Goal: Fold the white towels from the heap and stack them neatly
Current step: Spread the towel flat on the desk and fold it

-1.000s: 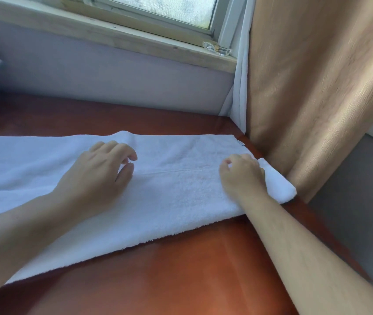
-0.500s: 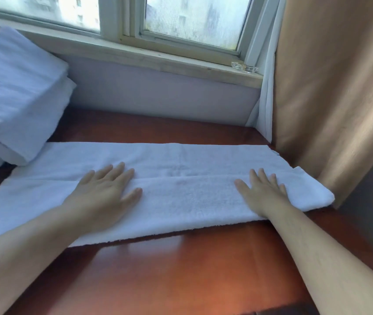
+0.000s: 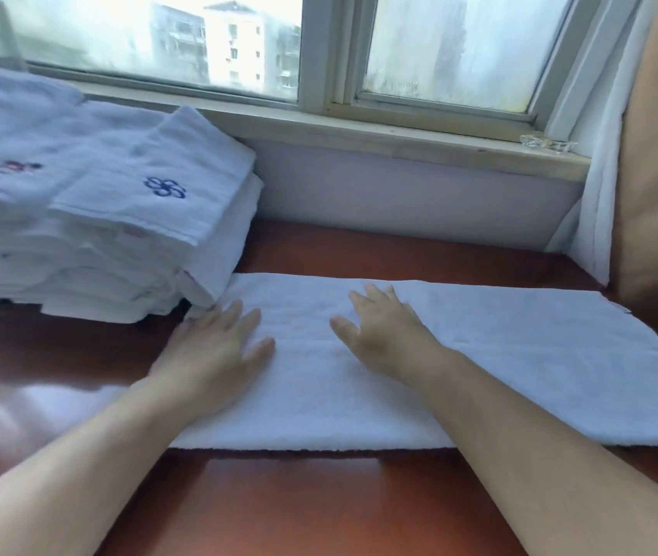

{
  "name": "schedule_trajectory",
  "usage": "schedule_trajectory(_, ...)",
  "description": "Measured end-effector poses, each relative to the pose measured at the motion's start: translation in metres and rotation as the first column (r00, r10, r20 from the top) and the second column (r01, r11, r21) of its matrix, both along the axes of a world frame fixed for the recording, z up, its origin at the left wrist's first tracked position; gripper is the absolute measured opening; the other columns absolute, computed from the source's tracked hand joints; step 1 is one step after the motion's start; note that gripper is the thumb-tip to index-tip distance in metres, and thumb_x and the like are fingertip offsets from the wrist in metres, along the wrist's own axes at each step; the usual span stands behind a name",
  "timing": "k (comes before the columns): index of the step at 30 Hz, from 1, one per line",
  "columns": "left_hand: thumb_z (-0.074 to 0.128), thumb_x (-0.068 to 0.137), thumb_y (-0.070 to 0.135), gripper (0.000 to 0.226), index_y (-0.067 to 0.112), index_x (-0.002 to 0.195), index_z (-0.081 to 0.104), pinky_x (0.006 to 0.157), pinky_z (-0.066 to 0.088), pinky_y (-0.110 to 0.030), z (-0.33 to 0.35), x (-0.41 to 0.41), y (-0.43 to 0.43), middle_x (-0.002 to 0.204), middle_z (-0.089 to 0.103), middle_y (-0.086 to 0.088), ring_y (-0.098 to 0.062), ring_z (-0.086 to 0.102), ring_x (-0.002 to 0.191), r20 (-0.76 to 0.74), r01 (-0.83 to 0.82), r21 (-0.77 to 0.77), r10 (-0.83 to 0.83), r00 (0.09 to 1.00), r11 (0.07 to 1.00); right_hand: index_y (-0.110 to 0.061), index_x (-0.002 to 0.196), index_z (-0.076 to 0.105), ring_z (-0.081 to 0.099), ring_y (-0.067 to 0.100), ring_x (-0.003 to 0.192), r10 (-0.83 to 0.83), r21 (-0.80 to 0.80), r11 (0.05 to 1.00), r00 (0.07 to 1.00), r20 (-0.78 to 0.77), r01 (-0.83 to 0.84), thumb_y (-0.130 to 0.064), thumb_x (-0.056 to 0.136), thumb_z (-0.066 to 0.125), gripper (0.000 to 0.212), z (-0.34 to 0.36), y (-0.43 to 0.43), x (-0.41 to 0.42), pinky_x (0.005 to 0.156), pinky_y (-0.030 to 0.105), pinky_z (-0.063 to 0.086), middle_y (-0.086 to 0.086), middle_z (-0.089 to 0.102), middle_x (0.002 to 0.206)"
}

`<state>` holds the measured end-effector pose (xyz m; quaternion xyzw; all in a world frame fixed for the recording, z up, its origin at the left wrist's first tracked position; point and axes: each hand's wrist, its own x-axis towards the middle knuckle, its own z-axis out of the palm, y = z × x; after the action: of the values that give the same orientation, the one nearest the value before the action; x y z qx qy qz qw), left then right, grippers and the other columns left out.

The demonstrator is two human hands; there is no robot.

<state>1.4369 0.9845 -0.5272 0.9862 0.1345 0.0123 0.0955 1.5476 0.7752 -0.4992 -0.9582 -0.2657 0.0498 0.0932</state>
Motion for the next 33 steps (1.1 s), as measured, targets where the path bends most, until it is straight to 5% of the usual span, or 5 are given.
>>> schedule_trajectory(9, 0.018, 0.098, 0.063, 0.068, 0.034, 0.159, 0.005, 0.122, 0.0, -0.037, -0.006, 0.006, -0.002, 0.168, -0.008, 0.004, -0.016, -0.01, 0.153, -0.058, -0.063, -0.017, 0.062, 0.996, 0.998, -0.028, 0.158, 0.023, 0.002, 0.025, 0.155, 0.048, -0.028, 0.998, 0.998, 0.034, -0.047, -0.058, 0.1, 0.026, 0.066, -0.032, 0.041, 0.048, 0.123, 0.047, 0.007, 0.002, 0.008, 0.169)
schedule_trajectory(13, 0.032, 0.103, 0.037, 0.028, 0.029, 0.12, 0.053, 0.1, 0.041, -0.039, 0.014, 0.024, 0.008, 0.134, 0.047, 0.001, -0.027, 0.044, 0.13, 0.003, 0.023, 0.097, -0.023, 1.0, 0.995, -0.031, 0.157, 0.025, 0.004, 0.023, 0.155, 0.062, 0.003, 0.998, 0.996, 0.058, -0.063, -0.057, 0.099, 0.026, 0.064, -0.037, 0.039, 0.055, 0.122, 0.044, 0.009, 0.0, 0.012, 0.168)
schedule_trajectory(15, 0.04, 0.101, 0.017, 0.03, 0.027, 0.121, 0.06, 0.094, 0.046, -0.036, 0.028, 0.041, 0.017, 0.125, 0.056, 0.005, -0.021, 0.052, 0.12, 0.08, 0.079, 0.081, -0.086, 0.993, 0.994, -0.031, 0.156, 0.027, 0.005, 0.023, 0.155, 0.066, 0.019, 0.998, 0.996, 0.064, -0.067, -0.057, 0.099, 0.026, 0.062, -0.037, 0.039, 0.054, 0.121, 0.043, 0.009, 0.0, 0.013, 0.168)
schedule_trajectory(23, 0.047, 0.085, 0.0, 0.047, 0.009, 0.131, 0.041, 0.099, 0.046, -0.055, 0.04, 0.092, 0.031, 0.129, 0.048, -0.007, -0.033, 0.051, 0.121, -0.306, 0.085, 0.321, 0.018, 0.952, 0.943, -0.031, 0.157, 0.023, -0.001, 0.022, 0.155, 0.083, 0.046, 0.995, 0.996, 0.022, -0.084, -0.057, 0.1, 0.026, 0.063, -0.037, 0.036, 0.053, 0.122, 0.041, 0.003, -0.001, 0.008, 0.169)
schedule_trajectory(33, 0.049, 0.086, 0.0, 0.033, 0.01, 0.118, 0.048, 0.092, 0.049, -0.047, 0.046, 0.103, 0.029, 0.112, 0.043, -0.007, -0.03, 0.049, 0.105, -0.213, 0.108, 0.346, -0.034, 0.976, 0.932, -0.03, 0.158, 0.022, -0.001, 0.023, 0.155, 0.09, 0.06, 0.994, 0.996, 0.011, -0.091, -0.058, 0.099, 0.028, 0.066, -0.035, 0.036, 0.053, 0.123, 0.043, 0.002, 0.0, 0.007, 0.169)
